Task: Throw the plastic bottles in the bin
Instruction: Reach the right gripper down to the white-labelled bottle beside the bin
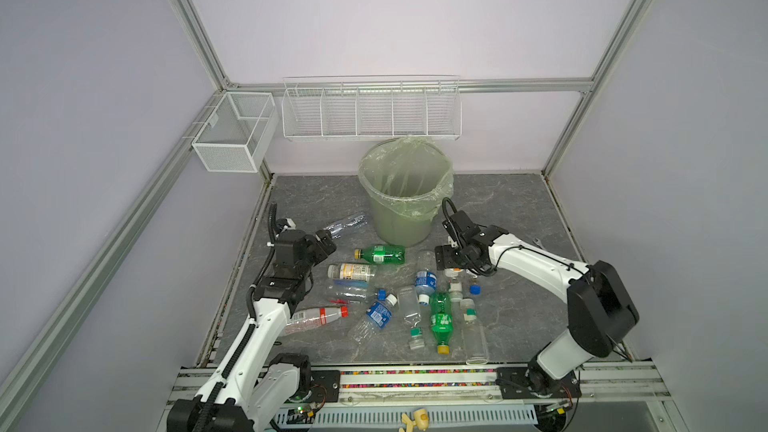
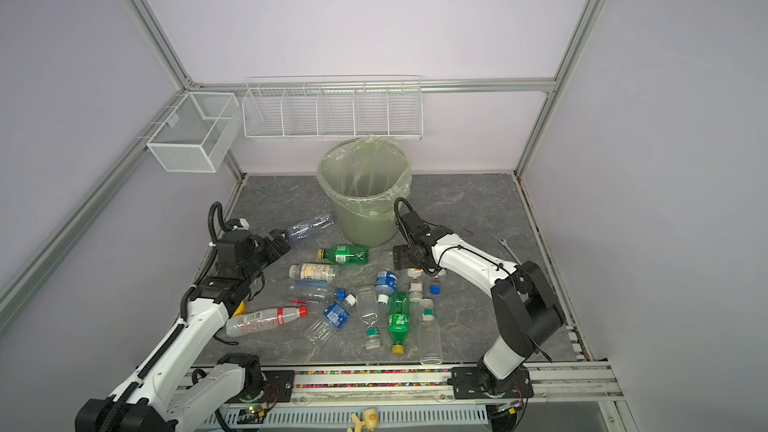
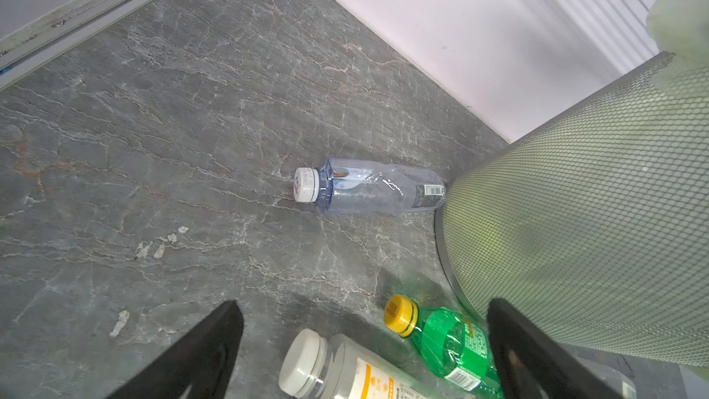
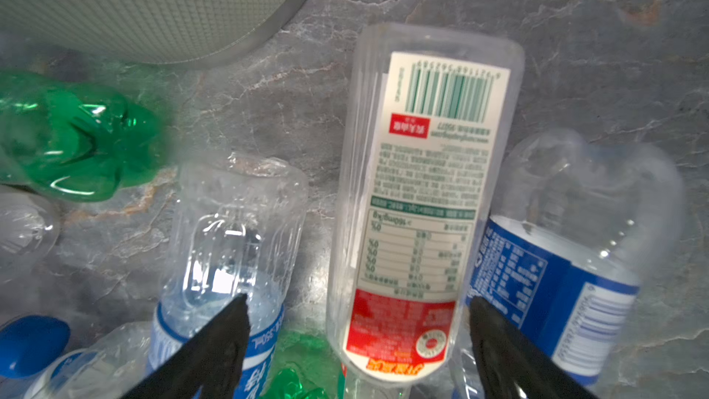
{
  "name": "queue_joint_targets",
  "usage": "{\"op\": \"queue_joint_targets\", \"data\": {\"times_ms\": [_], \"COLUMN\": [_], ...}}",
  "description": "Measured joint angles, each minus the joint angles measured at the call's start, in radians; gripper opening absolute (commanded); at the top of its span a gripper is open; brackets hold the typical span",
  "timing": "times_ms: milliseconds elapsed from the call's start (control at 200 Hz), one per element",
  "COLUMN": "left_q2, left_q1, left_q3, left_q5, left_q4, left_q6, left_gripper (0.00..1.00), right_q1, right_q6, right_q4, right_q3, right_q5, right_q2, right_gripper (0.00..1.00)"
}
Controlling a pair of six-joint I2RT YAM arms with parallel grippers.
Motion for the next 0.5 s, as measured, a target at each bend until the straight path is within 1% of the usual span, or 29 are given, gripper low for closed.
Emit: {"op": "queue_joint_targets", "data": {"times_ms": [290,500], "left_q2": [-0.003,-0.002], "left_q1": [0.0,0.0], "left_q3": [-0.01,-0.01], "left_q5": [0.0,0.001], "left_q4": [0.004,0.008], "left_q6": [0.0,0.0], "left_gripper": [0.99,0.99], "right_q1": [-0.002,-0.014], "right_q6": [0.01,0.011], "right_q4": [0.022,0.062], "right_q3": [0.002,0.002], "right_q5": [0.043,0.035], "right_q2": [0.006,0.029], "right_gripper": [1.0,0.89]}}
